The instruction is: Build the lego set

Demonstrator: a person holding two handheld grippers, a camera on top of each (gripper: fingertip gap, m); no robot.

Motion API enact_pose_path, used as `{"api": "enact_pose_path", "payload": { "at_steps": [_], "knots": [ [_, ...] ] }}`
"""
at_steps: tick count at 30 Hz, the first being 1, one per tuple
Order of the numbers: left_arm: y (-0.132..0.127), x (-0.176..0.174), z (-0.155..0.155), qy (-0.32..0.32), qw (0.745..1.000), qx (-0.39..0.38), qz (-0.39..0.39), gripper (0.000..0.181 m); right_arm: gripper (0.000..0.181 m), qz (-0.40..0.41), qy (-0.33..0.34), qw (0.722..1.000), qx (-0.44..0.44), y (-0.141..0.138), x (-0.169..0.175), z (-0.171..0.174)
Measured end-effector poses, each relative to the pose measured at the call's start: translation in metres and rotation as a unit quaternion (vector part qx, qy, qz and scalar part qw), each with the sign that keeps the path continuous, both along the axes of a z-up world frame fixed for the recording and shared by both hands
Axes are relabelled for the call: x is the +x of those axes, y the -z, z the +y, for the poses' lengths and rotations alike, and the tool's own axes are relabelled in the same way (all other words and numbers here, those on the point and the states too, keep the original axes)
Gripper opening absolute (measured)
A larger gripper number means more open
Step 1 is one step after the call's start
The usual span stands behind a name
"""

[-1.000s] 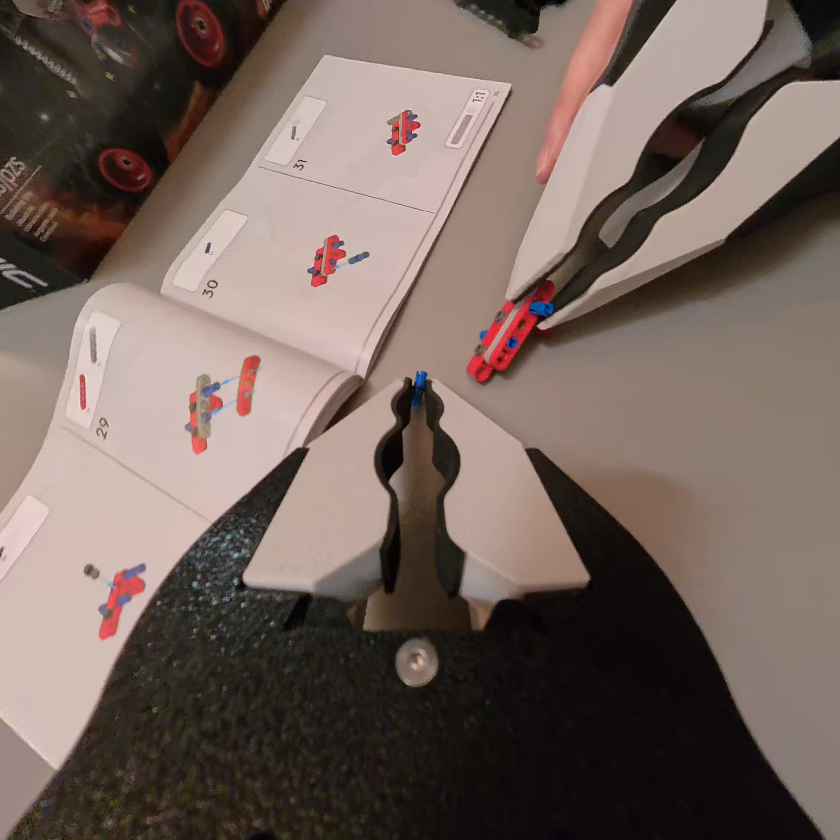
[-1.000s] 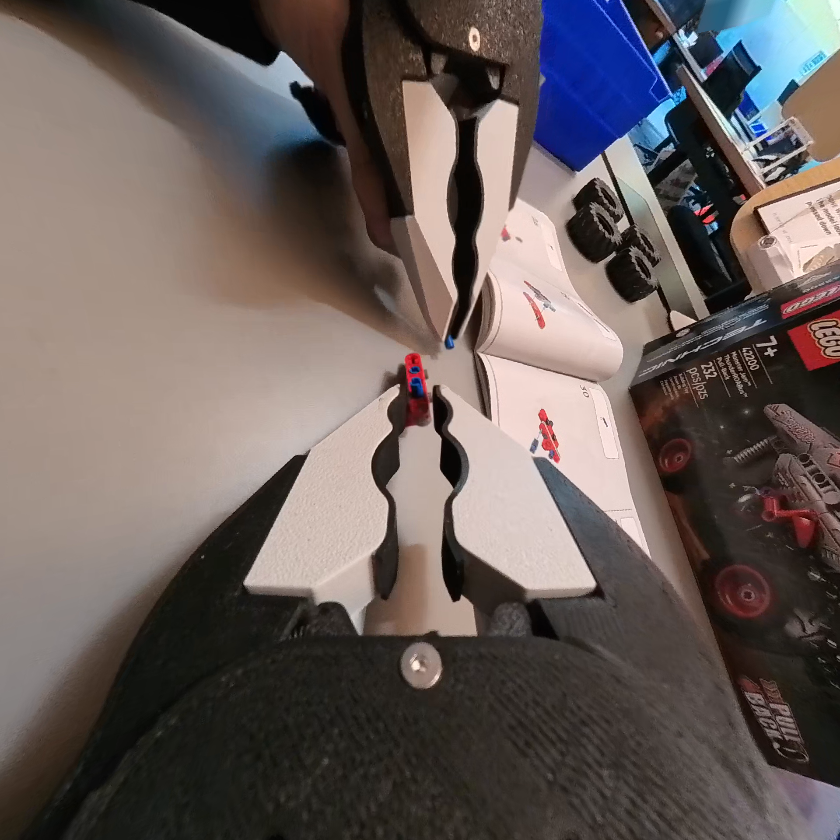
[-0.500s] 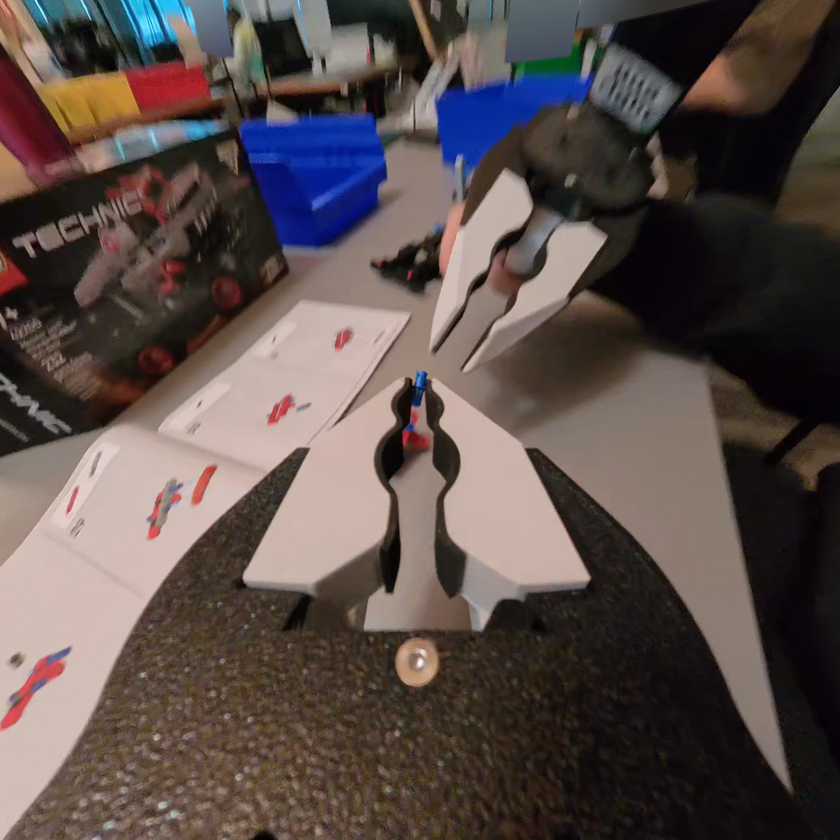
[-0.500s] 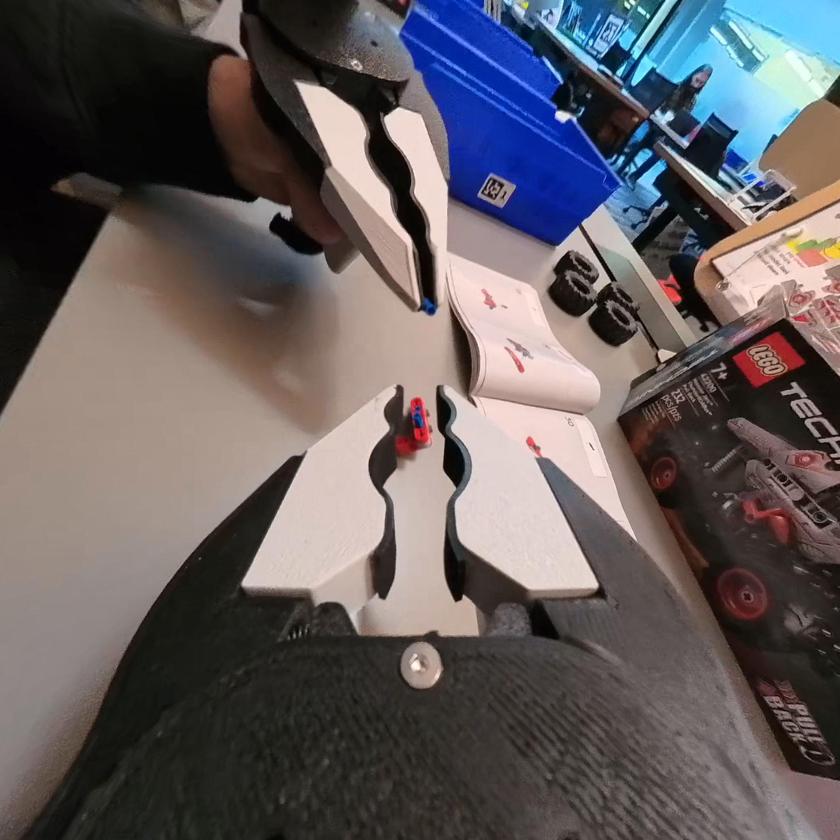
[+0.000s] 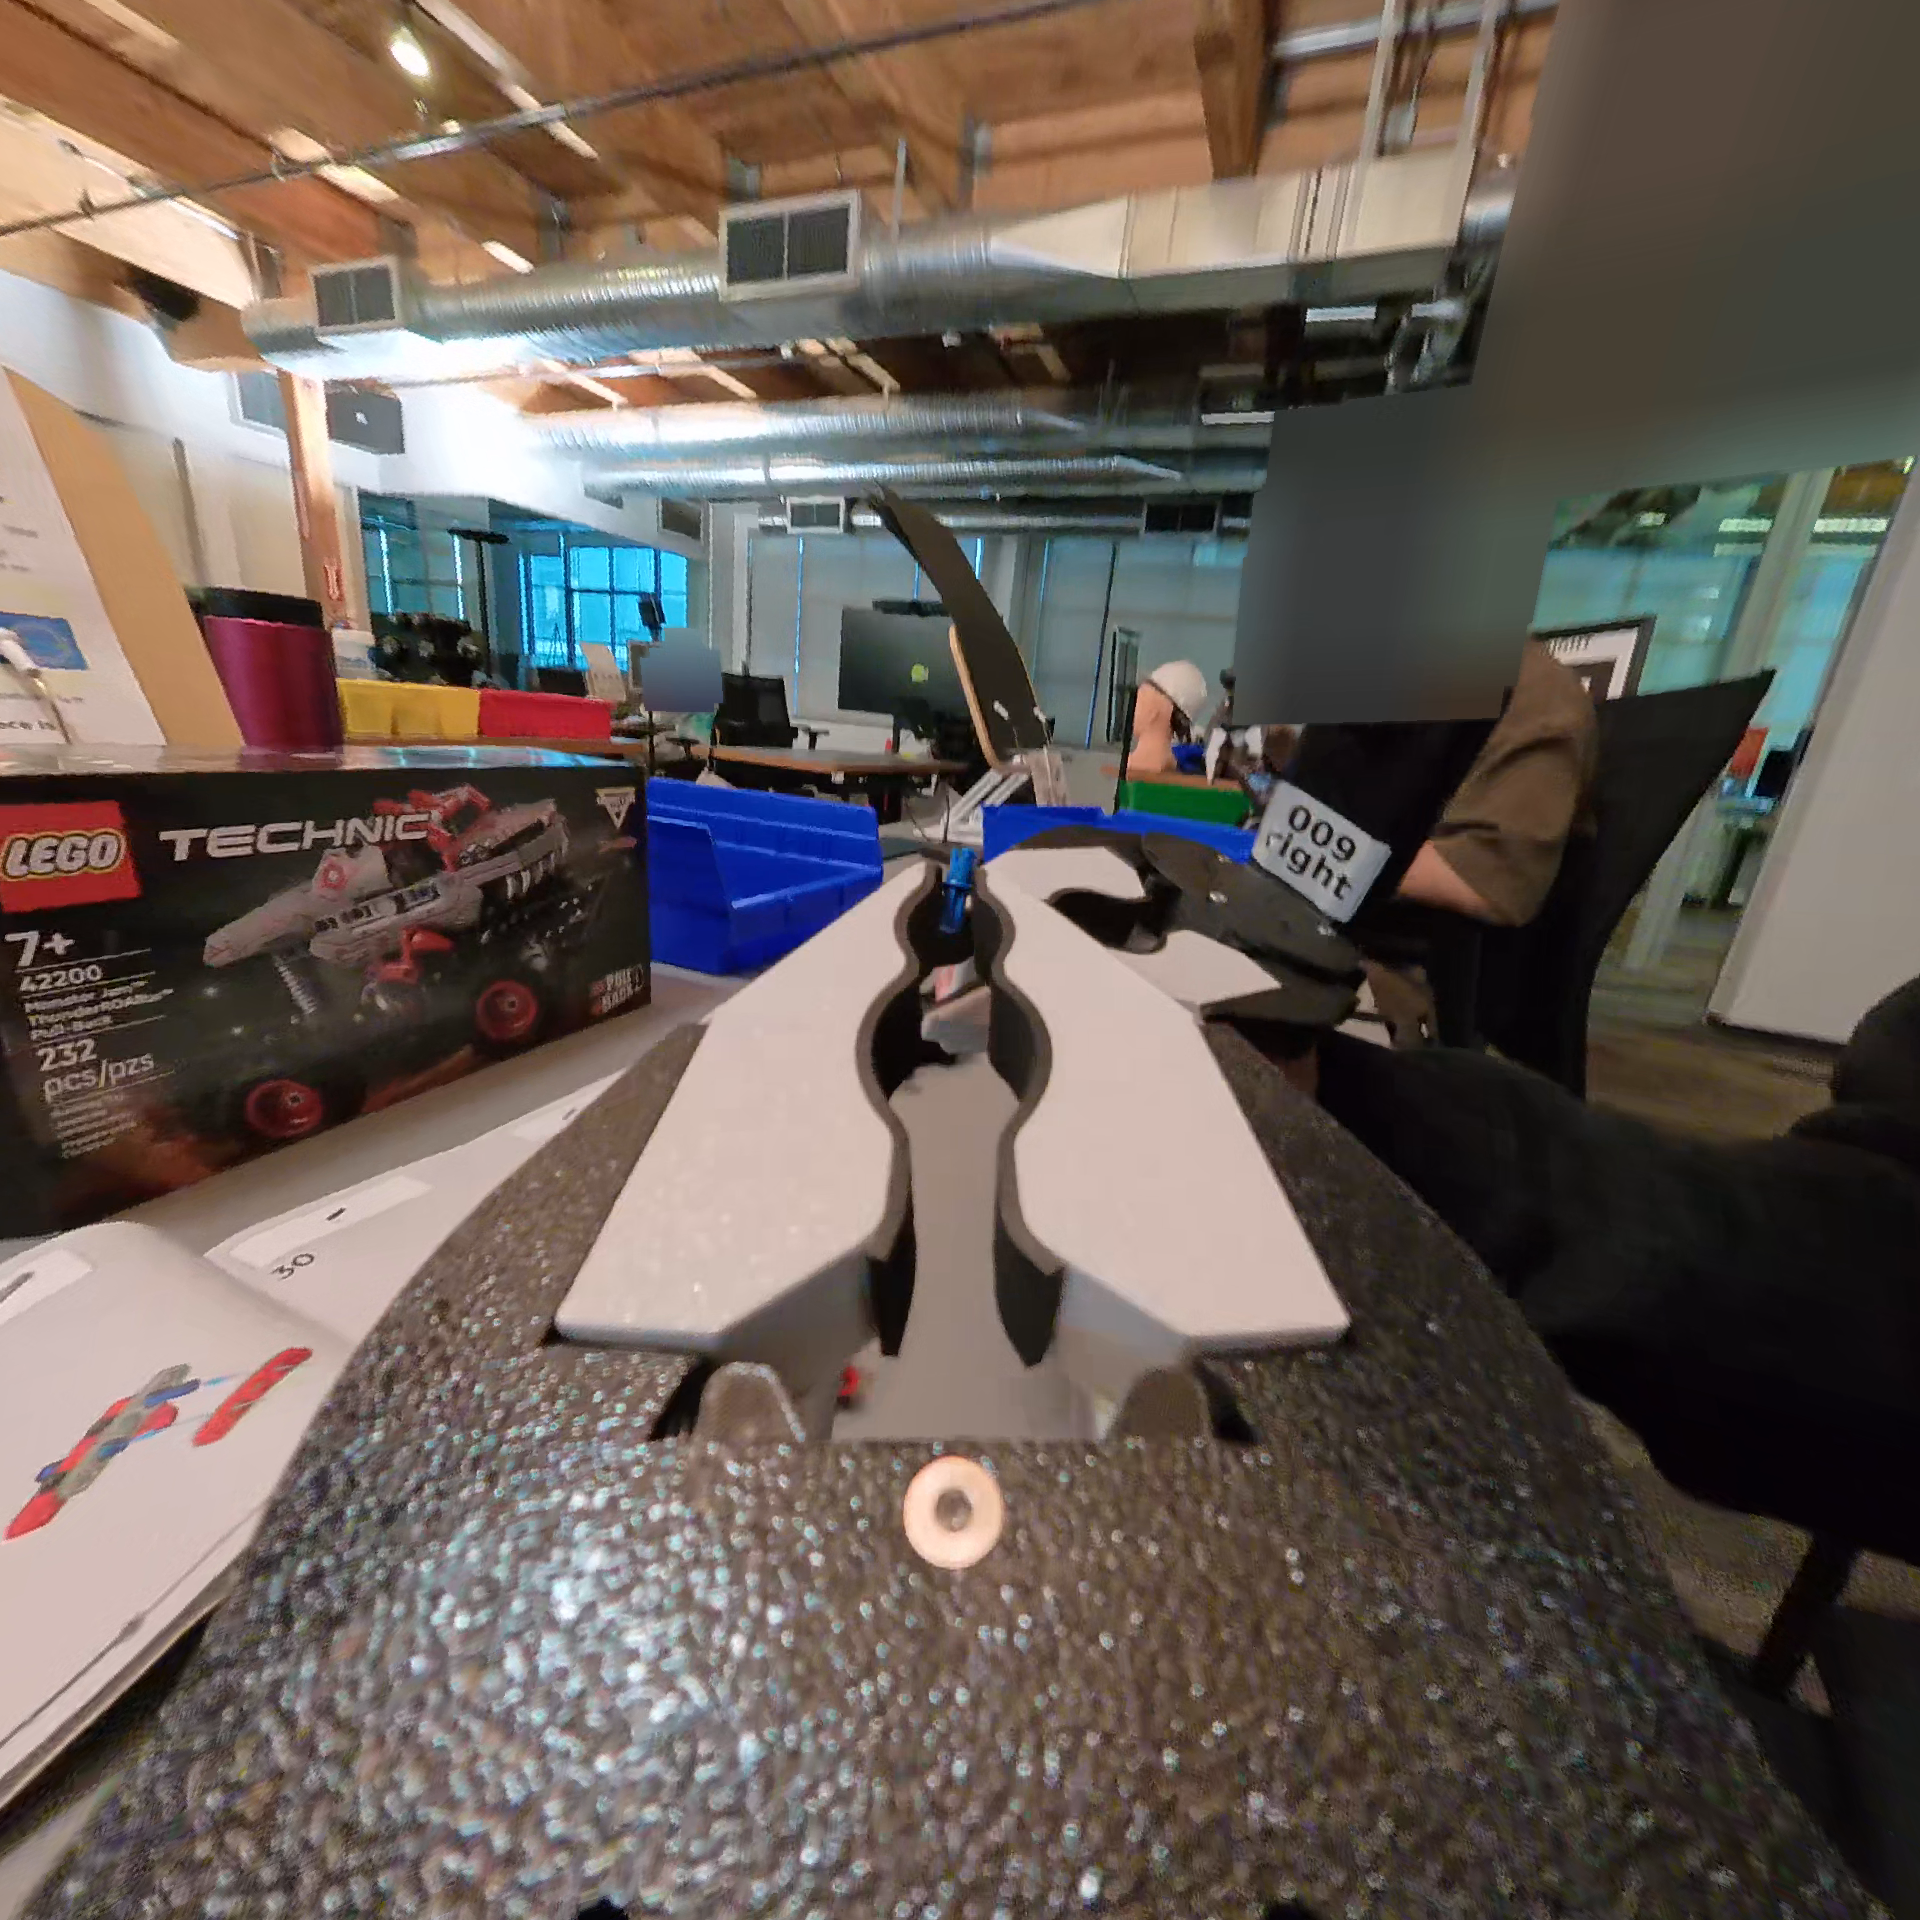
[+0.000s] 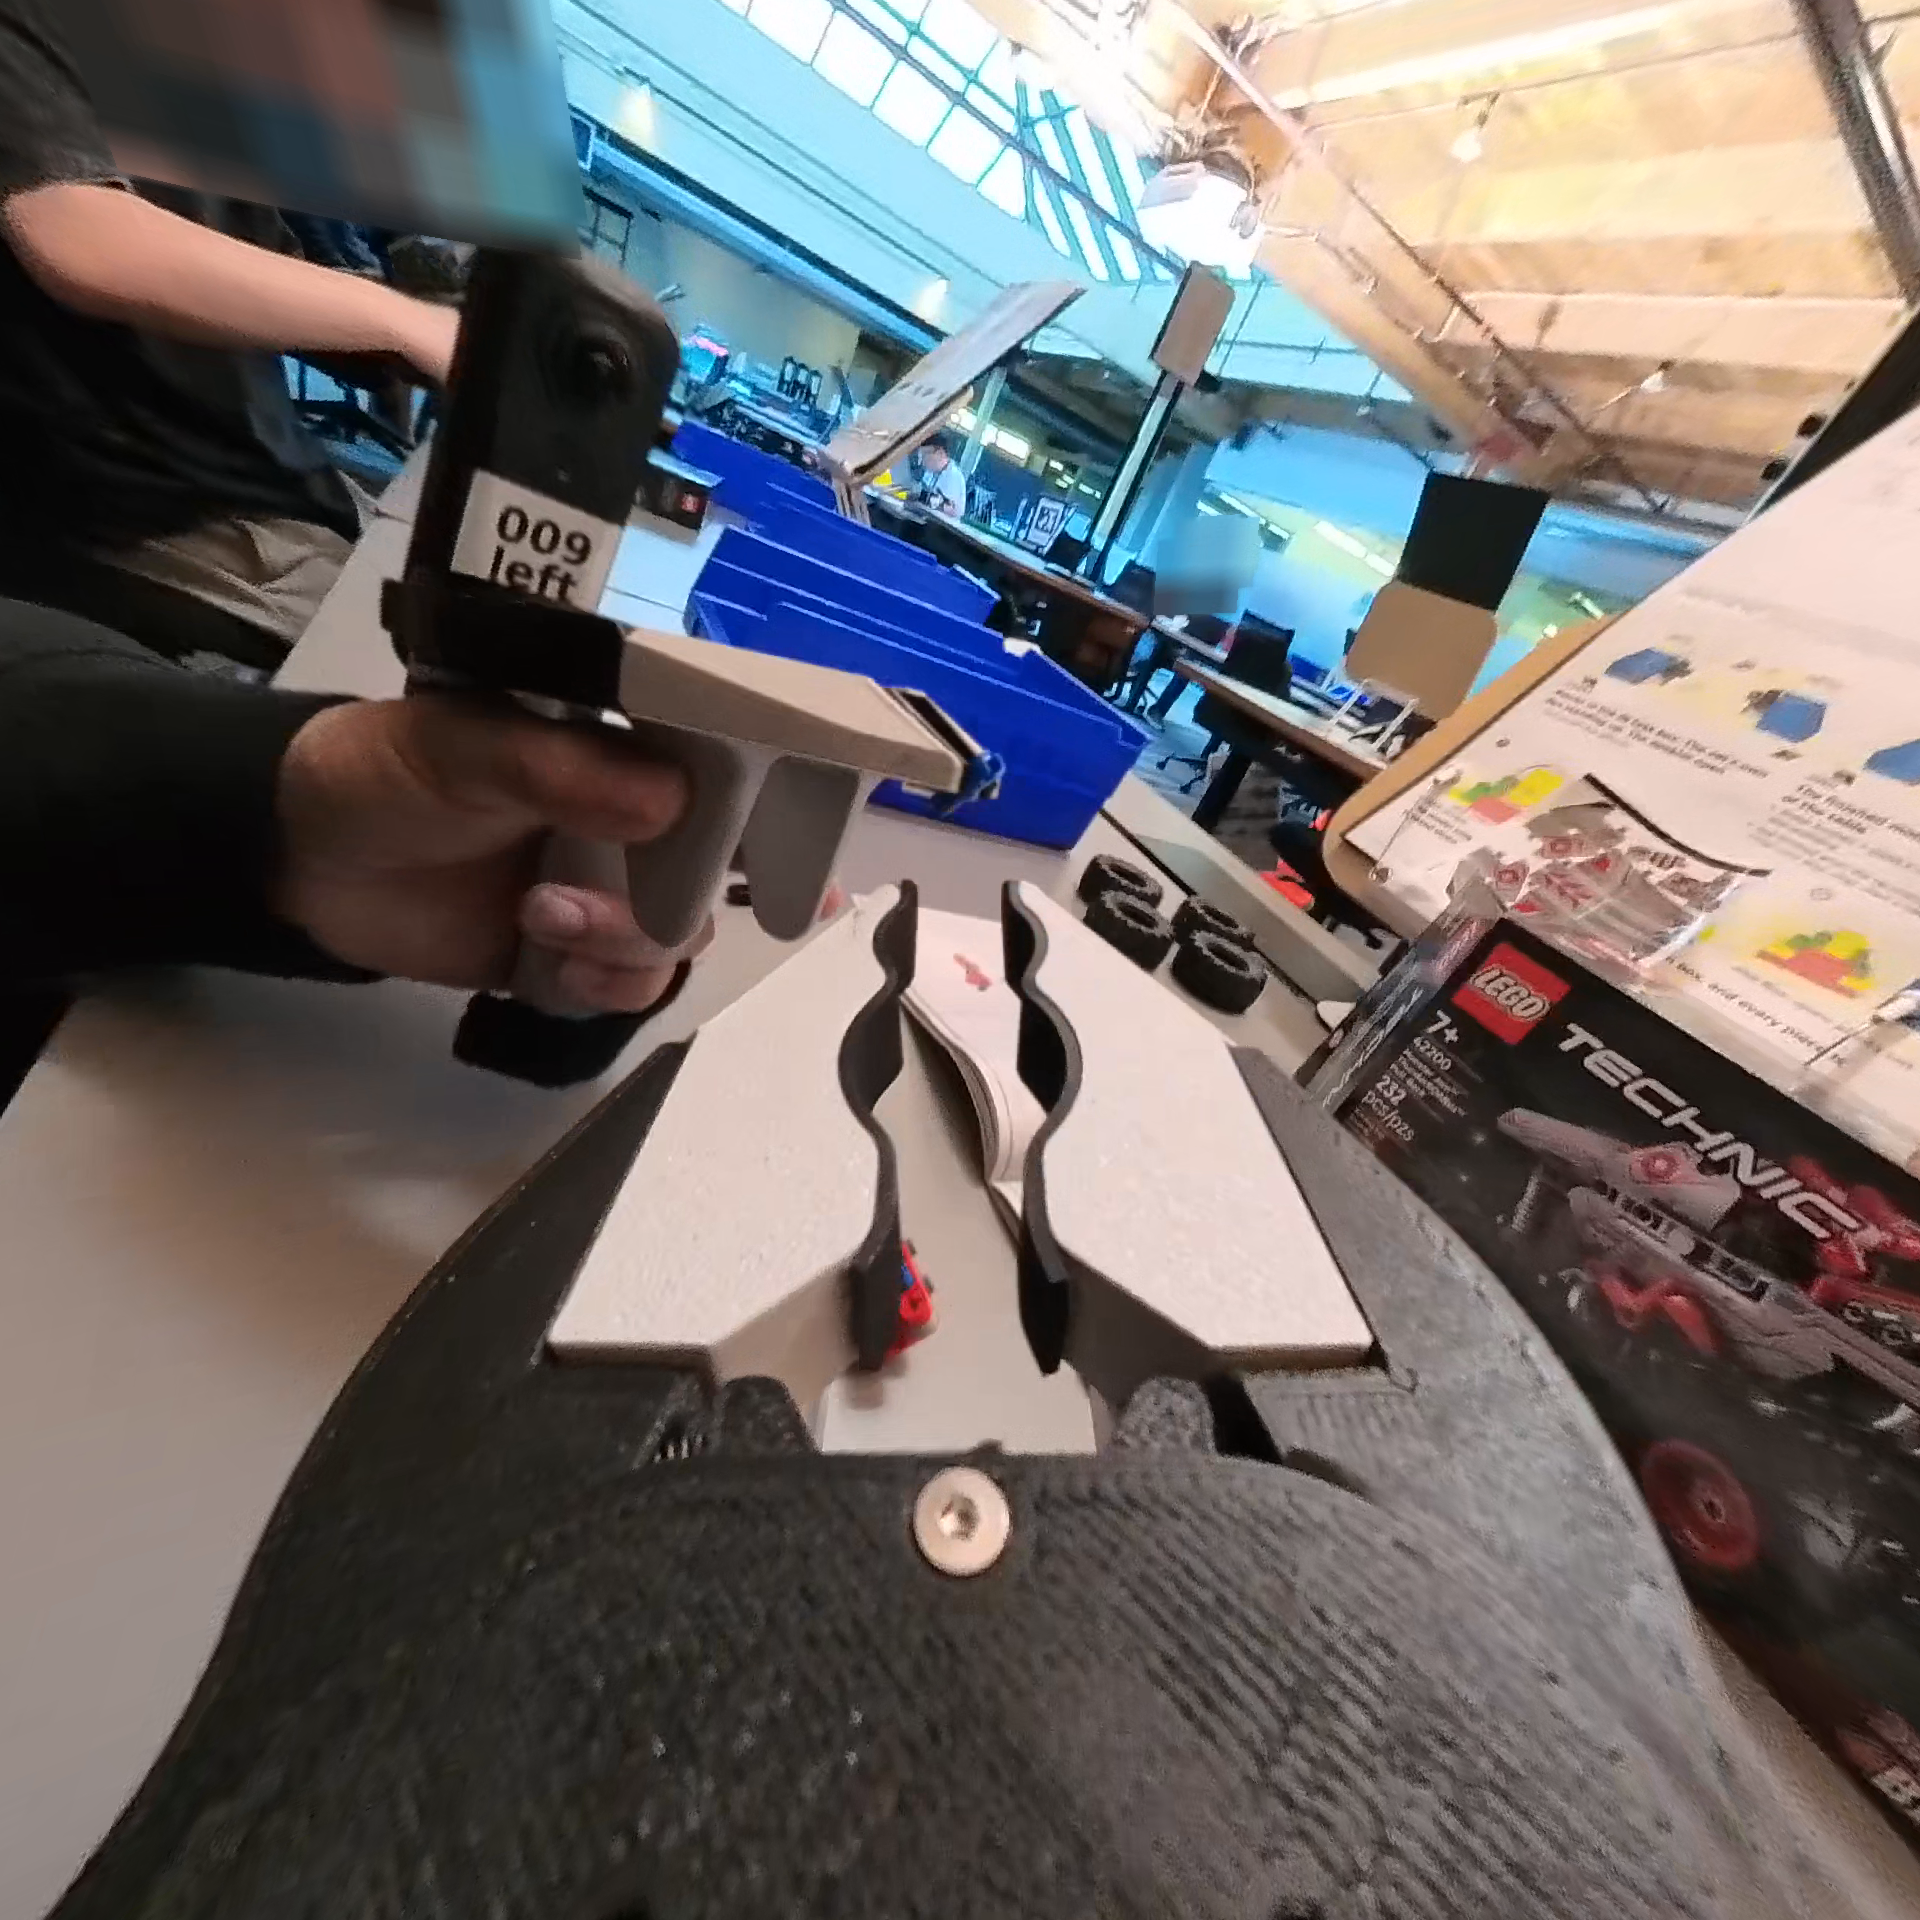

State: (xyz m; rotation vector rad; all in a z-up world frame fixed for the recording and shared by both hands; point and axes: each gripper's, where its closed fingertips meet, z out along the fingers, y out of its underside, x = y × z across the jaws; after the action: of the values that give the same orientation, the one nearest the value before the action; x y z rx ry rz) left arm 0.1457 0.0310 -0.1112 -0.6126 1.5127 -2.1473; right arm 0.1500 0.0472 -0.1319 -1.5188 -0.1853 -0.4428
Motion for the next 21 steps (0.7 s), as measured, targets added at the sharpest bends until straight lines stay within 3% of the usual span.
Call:
{"api": "enact_pose_path", "payload": {
  "at_steps": [9, 21],
  "knots": [
    [-0.002, 0.005, 0.009, 0.003, 0.997, -0.074, 0.023, 0.002, 0.014, -0.023, 0.041, 0.998, 0.047, -0.017, 0.002, 0.006],
    [0.008, 0.017, 0.007, -0.061, 0.998, -0.007, 0.034, 0.002, 0.009, -0.101, 0.103, 0.989, 0.019, -0.011, 0.011, 0.007]
  ]
}}
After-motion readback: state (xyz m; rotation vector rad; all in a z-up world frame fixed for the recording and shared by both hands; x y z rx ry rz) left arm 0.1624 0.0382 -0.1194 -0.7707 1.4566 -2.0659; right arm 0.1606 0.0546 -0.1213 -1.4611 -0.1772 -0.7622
